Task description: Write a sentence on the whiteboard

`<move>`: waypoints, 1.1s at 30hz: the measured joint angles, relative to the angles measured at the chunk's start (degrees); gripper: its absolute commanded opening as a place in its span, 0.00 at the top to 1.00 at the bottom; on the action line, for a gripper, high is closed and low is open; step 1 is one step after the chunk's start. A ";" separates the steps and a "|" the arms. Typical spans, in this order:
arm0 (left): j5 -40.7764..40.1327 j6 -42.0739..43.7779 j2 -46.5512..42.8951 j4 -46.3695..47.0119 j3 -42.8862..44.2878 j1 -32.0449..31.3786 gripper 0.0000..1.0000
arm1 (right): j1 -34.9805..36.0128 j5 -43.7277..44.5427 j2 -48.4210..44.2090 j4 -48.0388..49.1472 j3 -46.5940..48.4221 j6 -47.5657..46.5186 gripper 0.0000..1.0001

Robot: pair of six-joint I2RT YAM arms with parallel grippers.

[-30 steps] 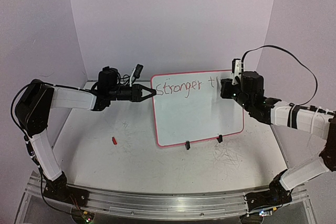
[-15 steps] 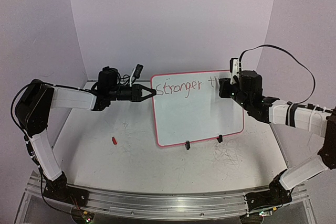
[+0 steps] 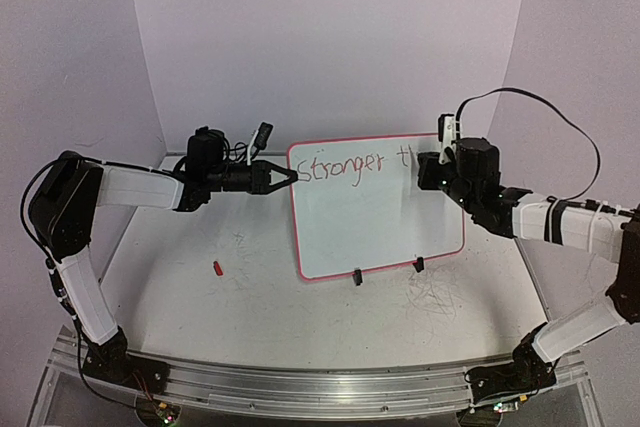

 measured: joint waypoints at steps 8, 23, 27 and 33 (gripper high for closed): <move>0.00 0.01 0.00 0.00 0.00 0.00 1.00 | 0.00 -0.23 -1.92 -0.65 -2.98 1.34 1.00; -0.01 0.02 0.00 0.02 0.00 -0.10 1.00 | 0.01 -1.09 -4.20 -2.23 -6.13 3.24 1.00; -0.02 0.02 0.00 0.02 0.02 -0.11 1.00 | 0.00 -1.05 -4.04 -2.25 -5.97 3.19 1.00; -0.02 0.02 0.00 0.02 0.00 -0.11 1.00 | 0.02 -0.81 -2.82 -1.94 -3.93 2.94 1.00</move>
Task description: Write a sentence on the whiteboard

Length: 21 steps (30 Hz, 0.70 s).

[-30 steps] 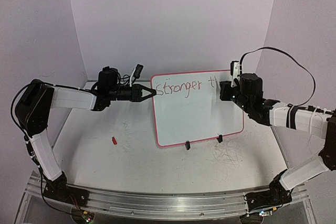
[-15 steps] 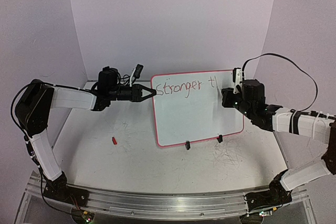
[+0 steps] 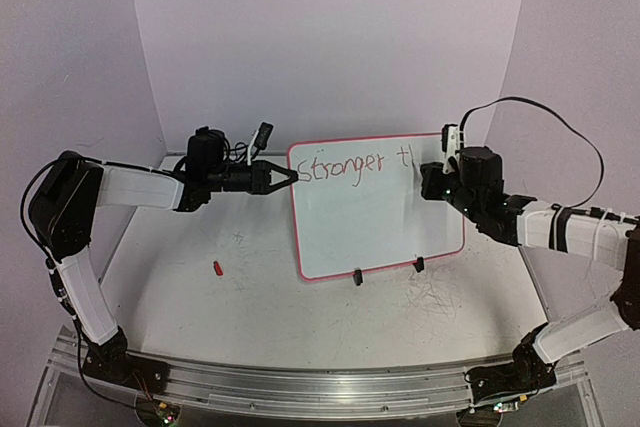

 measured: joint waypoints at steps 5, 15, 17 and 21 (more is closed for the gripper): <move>0.00 -0.02 0.00 0.00 0.02 0.00 1.00 | 0.00 0.44 1.02 0.43 1.50 -0.18 1.00; -0.02 -0.04 0.00 -0.07 0.00 -0.04 1.00 | 0.00 3.66 1.68 1.26 1.83 0.07 1.00; 0.00 -0.04 0.00 -0.07 0.01 -0.04 1.00 | 0.00 4.04 1.68 1.26 1.83 0.18 1.00; 0.00 -0.04 0.00 -0.07 0.02 -0.04 1.00 | 0.00 3.96 1.68 1.22 1.80 0.49 1.00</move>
